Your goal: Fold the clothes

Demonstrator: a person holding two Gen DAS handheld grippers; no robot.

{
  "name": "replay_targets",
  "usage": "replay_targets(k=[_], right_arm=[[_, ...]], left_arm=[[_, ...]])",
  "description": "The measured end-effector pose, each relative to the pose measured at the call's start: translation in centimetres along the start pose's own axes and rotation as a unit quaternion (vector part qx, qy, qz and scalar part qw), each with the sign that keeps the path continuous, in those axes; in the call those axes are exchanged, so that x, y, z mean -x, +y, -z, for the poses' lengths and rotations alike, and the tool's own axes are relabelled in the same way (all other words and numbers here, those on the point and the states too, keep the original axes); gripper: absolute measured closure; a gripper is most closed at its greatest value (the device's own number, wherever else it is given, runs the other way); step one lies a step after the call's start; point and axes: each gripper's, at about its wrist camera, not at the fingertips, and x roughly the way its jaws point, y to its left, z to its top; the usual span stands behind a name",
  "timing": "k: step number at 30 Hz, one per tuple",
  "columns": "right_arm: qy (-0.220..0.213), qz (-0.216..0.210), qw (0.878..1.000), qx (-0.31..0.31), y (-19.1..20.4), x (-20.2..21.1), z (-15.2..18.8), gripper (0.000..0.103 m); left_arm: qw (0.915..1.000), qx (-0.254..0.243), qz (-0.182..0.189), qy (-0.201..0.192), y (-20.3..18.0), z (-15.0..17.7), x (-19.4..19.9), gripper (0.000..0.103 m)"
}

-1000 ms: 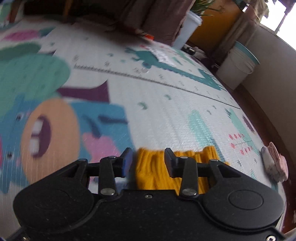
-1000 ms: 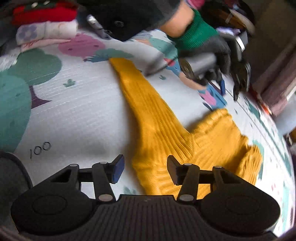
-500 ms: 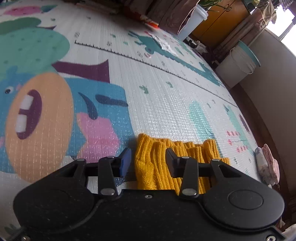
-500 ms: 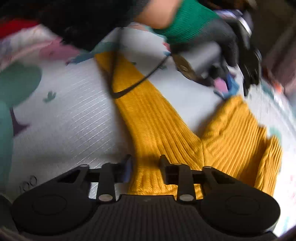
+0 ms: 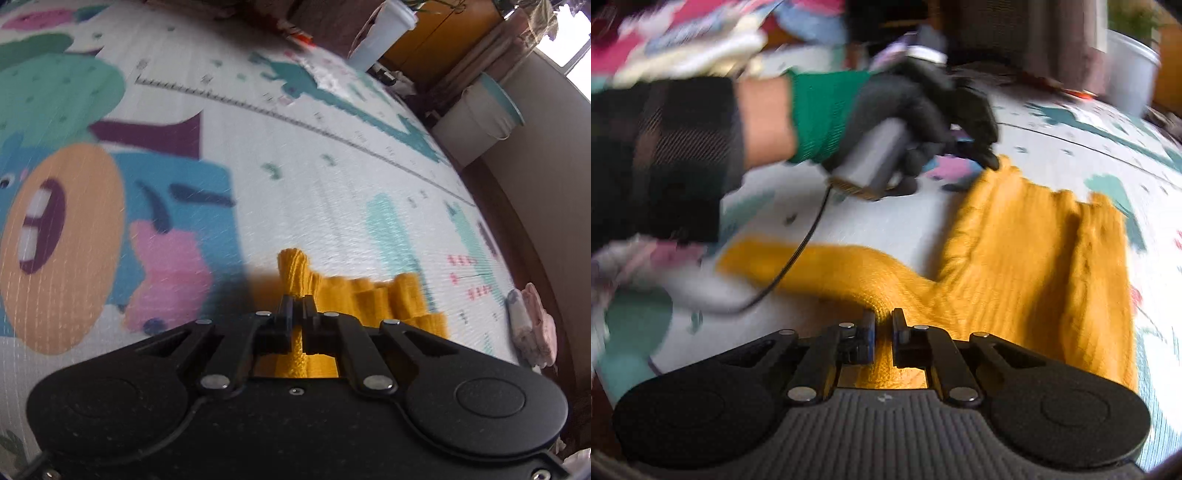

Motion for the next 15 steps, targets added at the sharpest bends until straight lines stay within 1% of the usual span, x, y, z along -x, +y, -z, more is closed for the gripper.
replay_targets(k=[2, 6, 8, 10, 12, 15], right_arm=[[-0.010, 0.003, 1.000, -0.029, -1.2, 0.9, 0.0, 0.093], [-0.020, 0.019, 0.996, -0.087, -3.4, 2.9, 1.2, 0.094], [-0.015, 0.033, 0.994, -0.103, -4.6, 3.2, 1.9, 0.094], [-0.006, 0.048, 0.991, -0.127, -6.1, 3.4, 2.9, 0.094], [0.007, 0.062, 0.987, -0.151, -7.5, 3.4, 4.1, 0.094], [0.039, 0.067, 0.983, -0.169, -8.5, 2.6, 6.0, 0.094]], left_arm=[[1.0000, -0.004, -0.006, -0.002, -1.6, -0.4, 0.1, 0.101], [0.9998, 0.012, -0.017, -0.001, -4.2, -0.6, -0.8, 0.101], [0.9994, 0.014, -0.031, -0.004, -5.3, -0.4, -1.8, 0.101], [0.9986, 0.034, -0.040, -0.001, -5.6, -0.1, -2.9, 0.101], [0.9973, 0.047, -0.056, 0.000, -5.5, 0.2, -4.2, 0.101], [0.9958, 0.059, -0.068, 0.010, -4.6, 0.9, -6.3, 0.101]])
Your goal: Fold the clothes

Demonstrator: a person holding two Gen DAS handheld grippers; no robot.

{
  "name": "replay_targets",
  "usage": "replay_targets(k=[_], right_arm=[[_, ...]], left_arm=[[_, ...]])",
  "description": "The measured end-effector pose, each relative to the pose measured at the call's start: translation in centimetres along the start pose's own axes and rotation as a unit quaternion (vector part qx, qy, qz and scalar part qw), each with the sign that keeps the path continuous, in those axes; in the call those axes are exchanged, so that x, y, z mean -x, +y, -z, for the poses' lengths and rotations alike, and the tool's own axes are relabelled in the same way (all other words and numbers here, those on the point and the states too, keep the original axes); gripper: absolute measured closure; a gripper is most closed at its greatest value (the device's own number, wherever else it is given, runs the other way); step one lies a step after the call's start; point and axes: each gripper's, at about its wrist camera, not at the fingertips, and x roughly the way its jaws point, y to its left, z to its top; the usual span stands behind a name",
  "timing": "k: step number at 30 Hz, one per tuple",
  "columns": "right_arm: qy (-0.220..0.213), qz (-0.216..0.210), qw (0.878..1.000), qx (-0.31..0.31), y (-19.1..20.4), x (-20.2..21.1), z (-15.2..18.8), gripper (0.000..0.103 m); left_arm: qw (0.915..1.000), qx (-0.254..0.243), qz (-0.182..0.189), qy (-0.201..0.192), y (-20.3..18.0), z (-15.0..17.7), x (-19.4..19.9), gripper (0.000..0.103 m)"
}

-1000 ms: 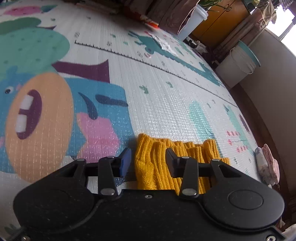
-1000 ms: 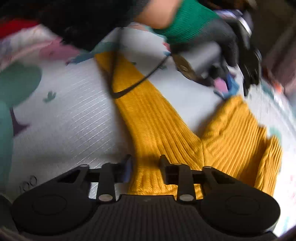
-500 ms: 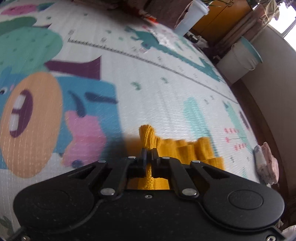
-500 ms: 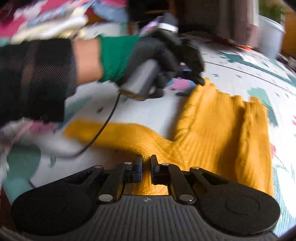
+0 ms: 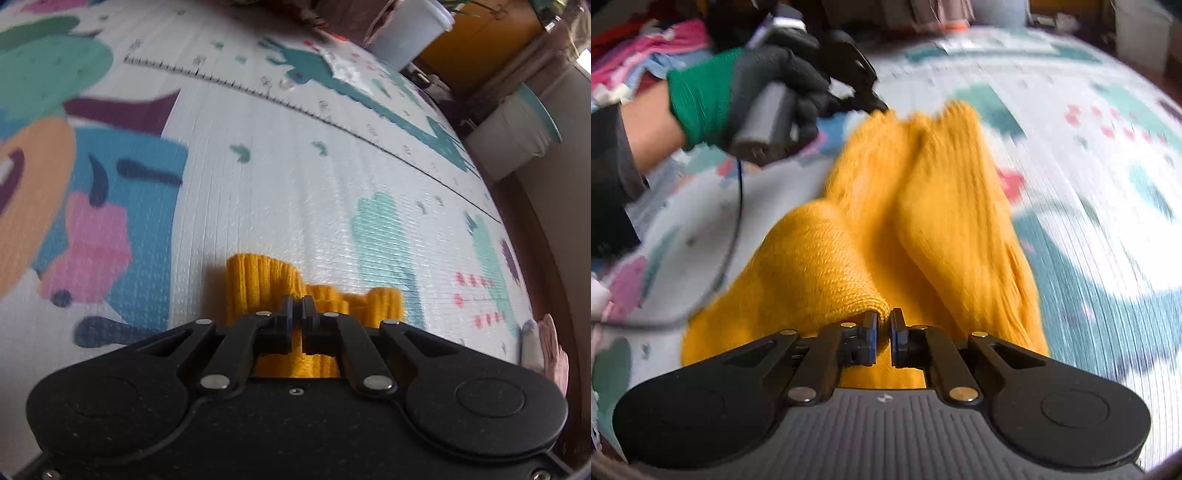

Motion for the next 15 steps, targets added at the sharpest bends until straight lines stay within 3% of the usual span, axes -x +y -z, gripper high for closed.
replay_targets(k=[5, 9, 11, 15], right_arm=[[0.013, 0.000, 1.000, -0.010, -0.4, -0.3, 1.2, 0.094], [0.010, -0.011, 1.000, -0.004, -0.4, -0.8, 0.9, 0.094], [0.012, -0.012, 1.000, -0.010, -0.4, -0.8, 1.1, 0.094], [0.019, -0.017, 0.999, -0.045, -1.4, -0.5, 0.9, 0.094]], left_arm=[[0.9986, 0.013, 0.051, 0.002, 1.6, -0.4, 0.5, 0.100], [0.9967, -0.047, 0.064, -0.015, 1.7, -0.1, 3.0, 0.100], [0.9918, -0.085, 0.092, -0.027, 1.4, 0.8, 4.4, 0.100], [0.9833, -0.093, 0.149, -0.047, 2.0, 2.9, 5.8, 0.100]])
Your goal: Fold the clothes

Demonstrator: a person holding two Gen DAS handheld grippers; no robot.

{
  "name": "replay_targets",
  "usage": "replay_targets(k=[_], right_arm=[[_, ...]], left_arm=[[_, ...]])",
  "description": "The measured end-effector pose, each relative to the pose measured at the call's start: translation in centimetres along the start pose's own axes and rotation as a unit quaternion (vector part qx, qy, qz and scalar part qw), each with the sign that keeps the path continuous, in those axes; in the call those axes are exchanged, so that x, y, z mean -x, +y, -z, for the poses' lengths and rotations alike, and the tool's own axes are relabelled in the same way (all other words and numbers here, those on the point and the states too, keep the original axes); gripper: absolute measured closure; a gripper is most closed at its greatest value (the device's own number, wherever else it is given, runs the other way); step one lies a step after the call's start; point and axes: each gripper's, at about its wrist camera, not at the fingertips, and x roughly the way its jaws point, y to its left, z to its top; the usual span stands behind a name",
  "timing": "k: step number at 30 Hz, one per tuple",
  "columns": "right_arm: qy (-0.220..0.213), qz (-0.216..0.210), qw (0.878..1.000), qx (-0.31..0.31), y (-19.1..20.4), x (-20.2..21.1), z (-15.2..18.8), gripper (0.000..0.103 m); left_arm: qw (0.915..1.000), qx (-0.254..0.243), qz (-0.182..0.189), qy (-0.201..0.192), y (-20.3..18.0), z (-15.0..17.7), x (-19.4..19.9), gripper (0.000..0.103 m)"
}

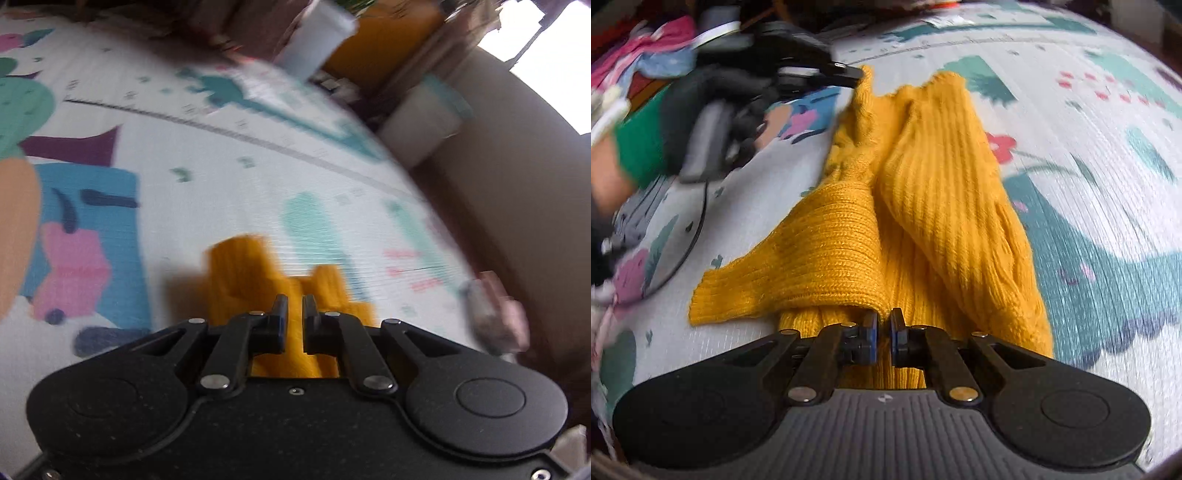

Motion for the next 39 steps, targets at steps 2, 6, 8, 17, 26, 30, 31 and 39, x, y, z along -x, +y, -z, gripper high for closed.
replay_targets(k=[2, 6, 8, 17, 26, 30, 31, 39], right_arm=[[0.002, 0.000, 1.000, -0.004, -0.1, 0.1, -0.1, 0.094], [0.003, 0.006, 1.000, 0.005, 0.4, 0.0, 0.0, 0.094], [0.004, 0.015, 1.000, 0.015, 0.7, 0.0, -0.1, 0.093], [-0.013, 0.031, 0.999, 0.029, 0.7, 2.4, 1.5, 0.063], [-0.015, -0.036, 0.998, -0.054, -0.5, 0.8, 0.7, 0.069], [-0.024, -0.035, 0.998, -0.042, -0.9, 0.5, -1.0, 0.084], [-0.034, -0.030, 0.998, -0.032, -0.8, 0.9, -1.3, 0.084], [-0.010, 0.031, 0.998, 0.045, 0.6, 0.1, -1.2, 0.065]], left_arm=[[0.9996, -0.025, 0.000, 0.015, -0.4, 1.1, -0.8, 0.100], [0.9839, -0.156, -0.061, 0.063, -3.0, 3.7, -3.2, 0.100], [0.9842, -0.157, -0.059, 0.056, -3.6, 3.2, -2.2, 0.099], [0.9883, -0.128, -0.079, 0.026, -1.7, 4.4, 7.5, 0.063], [0.9931, -0.037, -0.091, 0.064, 2.7, 11.5, 13.3, 0.060], [0.9930, -0.035, -0.074, 0.085, 3.0, 13.1, 13.7, 0.059], [0.9925, -0.038, -0.073, 0.090, 3.0, 13.5, 13.9, 0.059], [0.9914, -0.045, -0.083, 0.090, 2.7, 14.2, 15.3, 0.054]])
